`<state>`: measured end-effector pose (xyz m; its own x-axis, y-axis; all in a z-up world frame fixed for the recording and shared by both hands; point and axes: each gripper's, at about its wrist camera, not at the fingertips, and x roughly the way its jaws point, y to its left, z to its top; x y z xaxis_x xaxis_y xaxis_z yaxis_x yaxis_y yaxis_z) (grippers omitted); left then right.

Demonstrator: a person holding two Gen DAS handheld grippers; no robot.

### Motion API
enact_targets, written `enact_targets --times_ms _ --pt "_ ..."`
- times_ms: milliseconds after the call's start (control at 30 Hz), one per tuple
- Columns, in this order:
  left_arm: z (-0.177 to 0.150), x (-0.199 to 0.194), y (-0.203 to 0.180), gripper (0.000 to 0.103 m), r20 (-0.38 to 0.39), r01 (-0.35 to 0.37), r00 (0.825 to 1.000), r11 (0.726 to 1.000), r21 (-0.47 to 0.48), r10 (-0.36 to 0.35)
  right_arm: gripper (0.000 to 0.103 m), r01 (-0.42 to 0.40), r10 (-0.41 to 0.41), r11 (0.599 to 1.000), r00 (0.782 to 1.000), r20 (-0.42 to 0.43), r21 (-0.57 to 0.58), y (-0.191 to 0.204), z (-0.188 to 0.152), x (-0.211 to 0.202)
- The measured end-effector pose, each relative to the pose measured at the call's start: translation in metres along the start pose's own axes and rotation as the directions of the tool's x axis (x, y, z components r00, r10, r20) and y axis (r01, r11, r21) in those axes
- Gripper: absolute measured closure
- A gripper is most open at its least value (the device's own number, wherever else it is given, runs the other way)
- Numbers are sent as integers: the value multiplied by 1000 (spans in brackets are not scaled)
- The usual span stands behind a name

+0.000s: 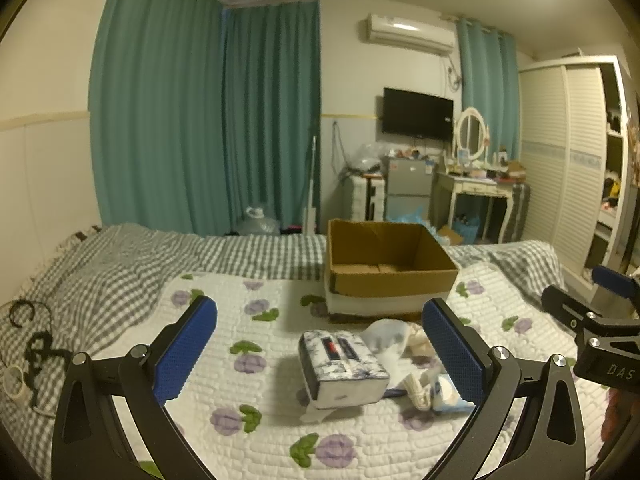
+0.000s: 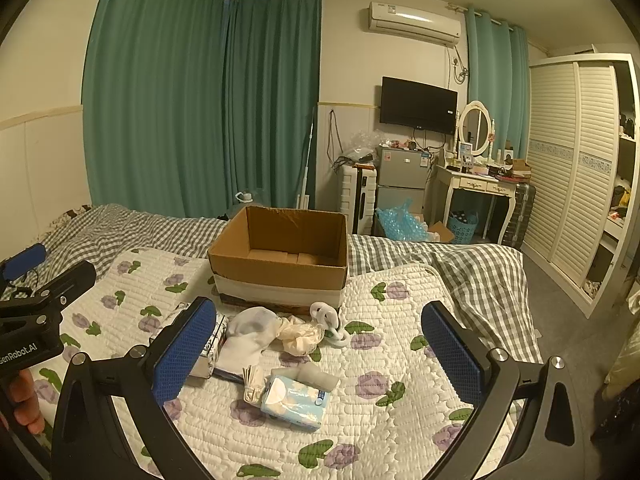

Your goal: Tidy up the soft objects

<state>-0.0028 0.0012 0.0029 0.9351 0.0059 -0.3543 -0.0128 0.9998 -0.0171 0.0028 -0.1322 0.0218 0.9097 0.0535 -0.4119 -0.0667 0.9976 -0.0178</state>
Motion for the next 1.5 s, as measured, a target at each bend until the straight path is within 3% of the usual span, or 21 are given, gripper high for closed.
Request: enact_targets --times_ms 967,1333,1500 --pt "7 -8 4 0 34 9 999 1000 -6 -9 0 4 -4 999 1000 3 -35 5 7 -2" --pt "-10 17 5 0 -34 8 999 1000 -14 -9 0 -7 -1 997 995 -103 -77 8 -12 33" --pt "-29 41 9 0 -108 2 994 999 -33 -6 0 -51 27 994 968 -248 -94 13 -39 76"
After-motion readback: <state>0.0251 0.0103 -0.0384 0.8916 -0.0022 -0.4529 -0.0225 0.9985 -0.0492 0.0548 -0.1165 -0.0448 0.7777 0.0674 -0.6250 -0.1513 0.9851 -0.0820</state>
